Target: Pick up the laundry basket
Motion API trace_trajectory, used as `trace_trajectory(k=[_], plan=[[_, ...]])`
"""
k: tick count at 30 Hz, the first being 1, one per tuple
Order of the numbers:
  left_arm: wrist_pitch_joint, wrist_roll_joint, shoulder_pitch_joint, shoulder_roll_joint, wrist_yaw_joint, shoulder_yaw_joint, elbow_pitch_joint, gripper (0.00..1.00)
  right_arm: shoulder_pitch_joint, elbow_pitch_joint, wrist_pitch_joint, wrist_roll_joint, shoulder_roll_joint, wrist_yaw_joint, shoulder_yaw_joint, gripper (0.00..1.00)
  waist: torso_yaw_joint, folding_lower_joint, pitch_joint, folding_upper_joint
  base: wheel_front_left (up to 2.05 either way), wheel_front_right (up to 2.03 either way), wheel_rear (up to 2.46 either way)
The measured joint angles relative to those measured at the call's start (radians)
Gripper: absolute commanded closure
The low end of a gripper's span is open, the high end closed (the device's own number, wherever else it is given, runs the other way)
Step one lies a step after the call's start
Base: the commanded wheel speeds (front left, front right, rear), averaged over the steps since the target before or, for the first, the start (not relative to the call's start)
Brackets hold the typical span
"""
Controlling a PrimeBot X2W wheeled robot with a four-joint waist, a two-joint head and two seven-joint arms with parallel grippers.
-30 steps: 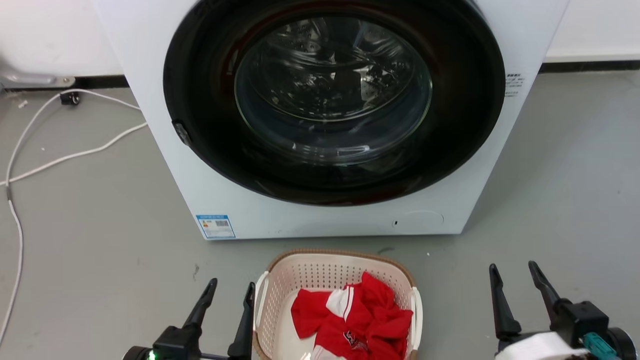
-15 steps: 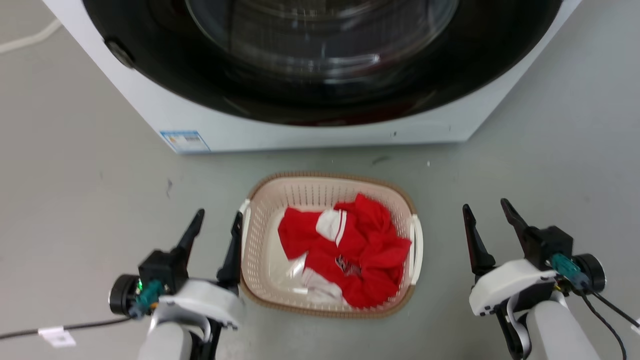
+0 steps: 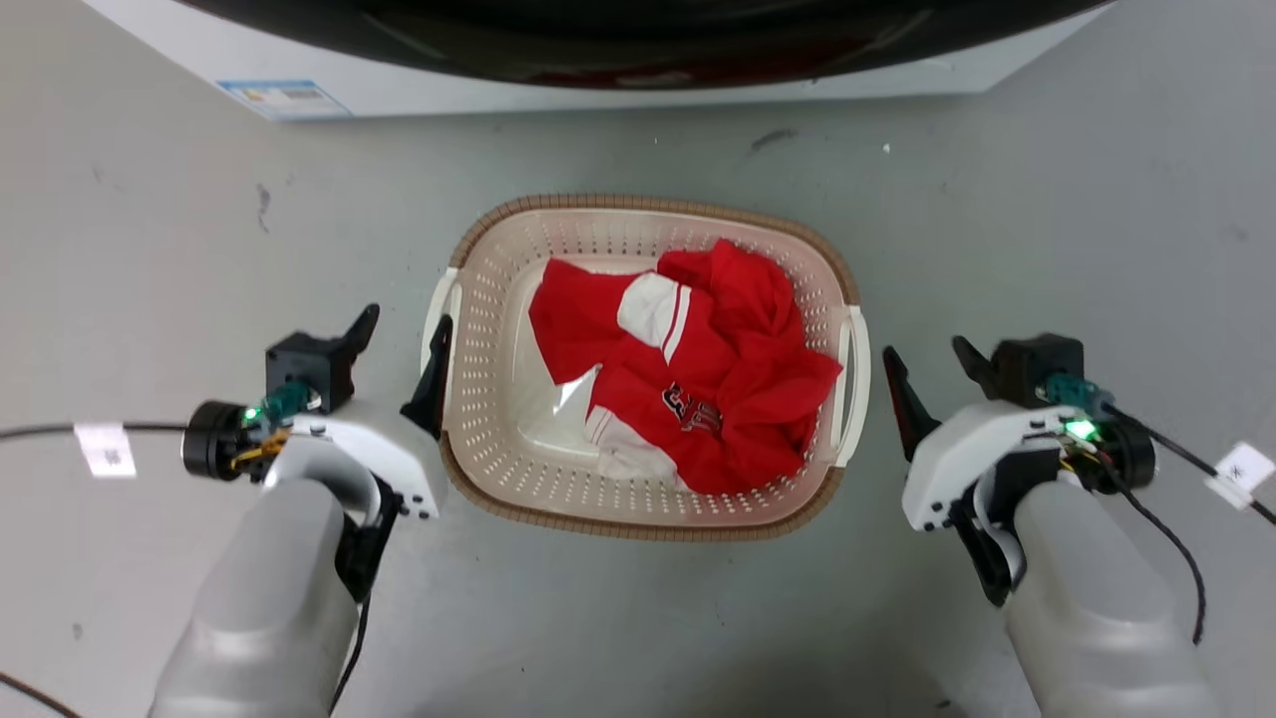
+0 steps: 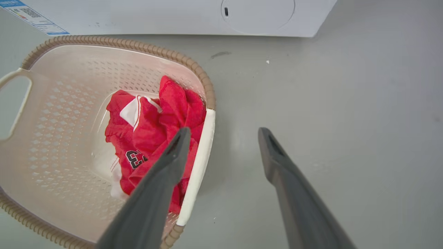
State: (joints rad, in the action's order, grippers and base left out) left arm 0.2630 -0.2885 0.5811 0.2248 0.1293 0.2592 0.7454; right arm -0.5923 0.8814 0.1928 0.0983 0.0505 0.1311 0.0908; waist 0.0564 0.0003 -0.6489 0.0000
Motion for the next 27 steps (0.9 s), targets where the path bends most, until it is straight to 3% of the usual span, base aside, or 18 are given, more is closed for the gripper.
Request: trace_trajectory(k=[3, 9, 17, 27], plan=[[-0.004, -0.07, 0.074, 0.015, 0.001, 0.039, 0.087, 0.0, -0.05, 0.06, -0.02, 0.069, -0.001, 0.0, 0.042, 0.0, 0.0, 0.0, -0.036, 0.0, 0.0, 0.0, 0.0], [-0.089, -0.184, 0.177, 0.051, 0.001, 0.21, 0.169, 0.0, -0.13, 0.171, -0.051, 0.134, 0.0, 0.0, 0.1, 0.0, -0.005, 0.0, -0.088, 0.0, 0.0, 0.0, 0.0], [-0.2, -0.349, 0.253, 0.098, 0.001, 0.405, 0.181, 0.0, -0.217, 0.259, -0.118, 0.203, -0.001, 0.0, 0.198, 0.0, -0.025, -0.0001, -0.137, 0.0, 0.0, 0.0, 0.0], [-0.26, -0.5, 0.319, 0.138, 0.001, 0.579, 0.18, 0.0, -0.29, 0.343, -0.152, 0.215, -0.001, 0.0, 0.232, 0.0, -0.043, -0.0001, -0.174, 0.0, 0.0, 0.0, 0.0]])
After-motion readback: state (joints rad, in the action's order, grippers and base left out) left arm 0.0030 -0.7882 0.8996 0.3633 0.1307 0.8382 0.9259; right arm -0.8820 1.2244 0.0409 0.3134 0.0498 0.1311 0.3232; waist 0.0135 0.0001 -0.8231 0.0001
